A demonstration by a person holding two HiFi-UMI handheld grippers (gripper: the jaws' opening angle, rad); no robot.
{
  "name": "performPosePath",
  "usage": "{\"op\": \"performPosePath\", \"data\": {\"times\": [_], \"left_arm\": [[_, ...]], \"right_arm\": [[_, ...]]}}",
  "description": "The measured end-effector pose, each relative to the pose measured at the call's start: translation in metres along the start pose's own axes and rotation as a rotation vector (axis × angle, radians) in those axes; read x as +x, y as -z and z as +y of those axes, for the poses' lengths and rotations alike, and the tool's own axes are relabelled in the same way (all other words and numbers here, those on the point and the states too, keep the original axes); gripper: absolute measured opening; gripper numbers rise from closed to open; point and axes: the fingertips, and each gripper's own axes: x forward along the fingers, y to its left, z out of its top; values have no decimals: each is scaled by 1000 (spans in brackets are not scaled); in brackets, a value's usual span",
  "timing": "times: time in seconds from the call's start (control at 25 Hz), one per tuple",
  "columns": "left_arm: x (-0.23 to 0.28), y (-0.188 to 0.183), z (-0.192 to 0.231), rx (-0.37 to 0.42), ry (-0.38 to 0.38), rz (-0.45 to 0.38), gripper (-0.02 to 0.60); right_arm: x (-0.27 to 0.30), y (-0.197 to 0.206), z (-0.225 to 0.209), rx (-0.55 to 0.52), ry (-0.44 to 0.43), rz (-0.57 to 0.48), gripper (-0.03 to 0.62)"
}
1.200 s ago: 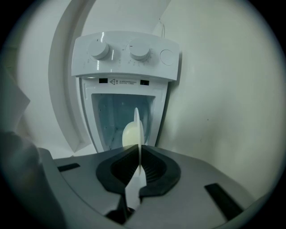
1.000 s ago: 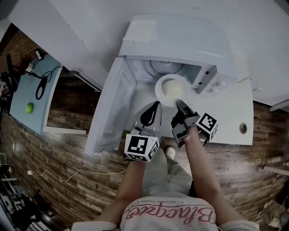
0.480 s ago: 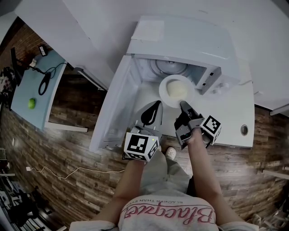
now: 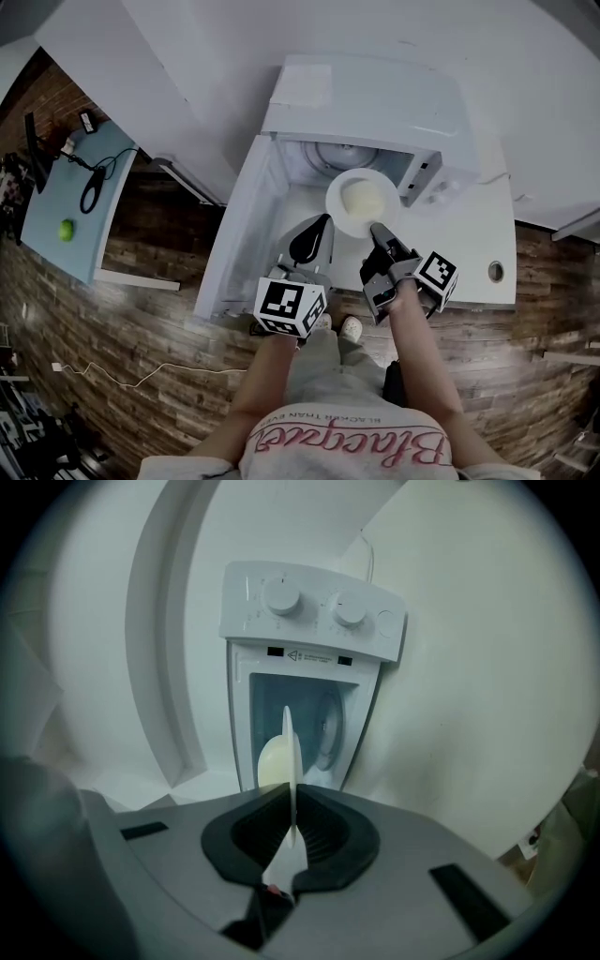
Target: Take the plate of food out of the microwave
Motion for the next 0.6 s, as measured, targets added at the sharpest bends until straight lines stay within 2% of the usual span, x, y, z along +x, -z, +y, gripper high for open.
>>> {"op": "performPosePath", "data": {"times": [0.6], "left_arm": [[9, -40, -14, 10, 45, -65, 3]], "right_arm": [[-20, -6, 43, 3, -16, -11, 23]]}}
